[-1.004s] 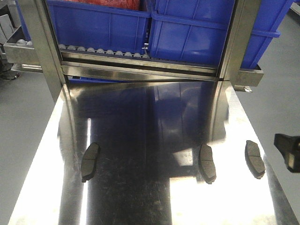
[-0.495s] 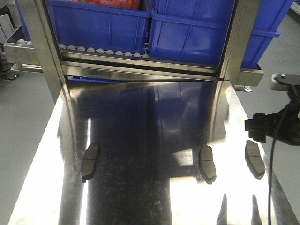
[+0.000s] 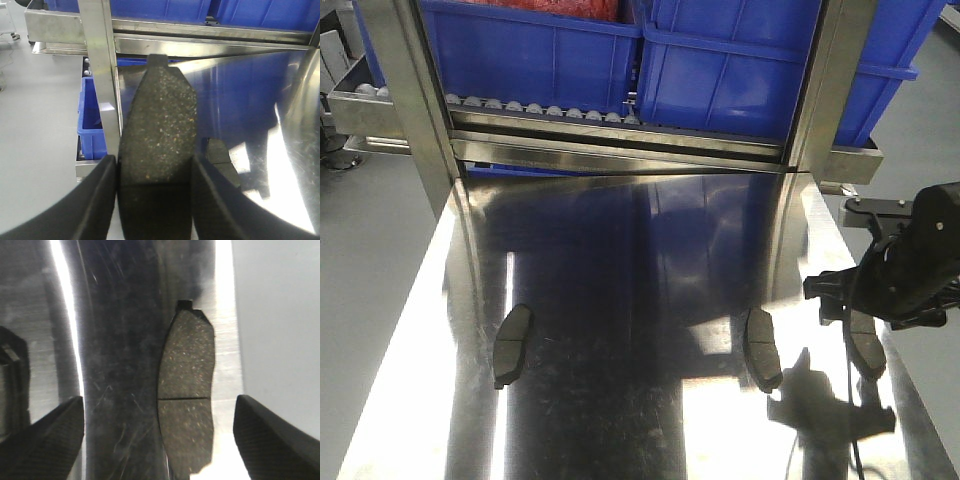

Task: Move and align brake pads A on conveyor
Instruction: 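Lower the right gripper onto the outermost brake pad on its side and grasp it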

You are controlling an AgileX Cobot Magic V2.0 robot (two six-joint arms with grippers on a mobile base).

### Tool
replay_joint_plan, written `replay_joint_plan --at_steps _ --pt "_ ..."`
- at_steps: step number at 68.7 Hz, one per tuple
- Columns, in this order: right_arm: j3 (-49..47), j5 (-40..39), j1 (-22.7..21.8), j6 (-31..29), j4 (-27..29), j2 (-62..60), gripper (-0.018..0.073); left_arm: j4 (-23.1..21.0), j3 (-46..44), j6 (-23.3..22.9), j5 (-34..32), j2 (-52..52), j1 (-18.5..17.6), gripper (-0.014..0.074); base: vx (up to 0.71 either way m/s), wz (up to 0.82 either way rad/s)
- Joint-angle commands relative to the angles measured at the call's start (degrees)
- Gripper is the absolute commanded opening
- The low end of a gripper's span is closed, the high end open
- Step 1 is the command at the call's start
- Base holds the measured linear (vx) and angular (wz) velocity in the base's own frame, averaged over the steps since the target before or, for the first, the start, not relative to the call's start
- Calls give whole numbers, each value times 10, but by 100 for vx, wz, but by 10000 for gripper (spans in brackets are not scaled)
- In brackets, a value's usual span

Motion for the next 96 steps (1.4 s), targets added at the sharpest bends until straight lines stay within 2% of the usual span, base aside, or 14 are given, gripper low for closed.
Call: replay_joint_plan --at_steps 1,29,38,50,67,75,85,96 --pt "-17 -21 -3 -1 -3 -3 569 -11 -15 -4 -55 4 -1 109 0 0" --pt "-17 -46 -3 -1 -1 32 569 -11 -15 -4 -55 4 -1 109 0 0" --pt "-17 -46 -3 -1 -1 32 544 -11 -15 -4 -55 4 -1 109 0 0" --pt "-17 -45 -3 -1 -1 32 428 -11 -15 -4 -55 4 -1 109 0 0" --pt "-17 -45 -3 -2 -3 32 160 -11 -15 -4 -55 4 -1 109 0 0" --pt "-17 -46 -3 -2 -3 32 65 -11 -15 -4 -55 4 -1 109 0 0" --pt "-17 -46 -3 -2 -6 25 2 -11 -15 -4 -55 4 -1 109 0 0" --pt "-17 -53 -3 -2 -27 -18 -6 -11 -15 -4 -55 4 -1 109 0 0"
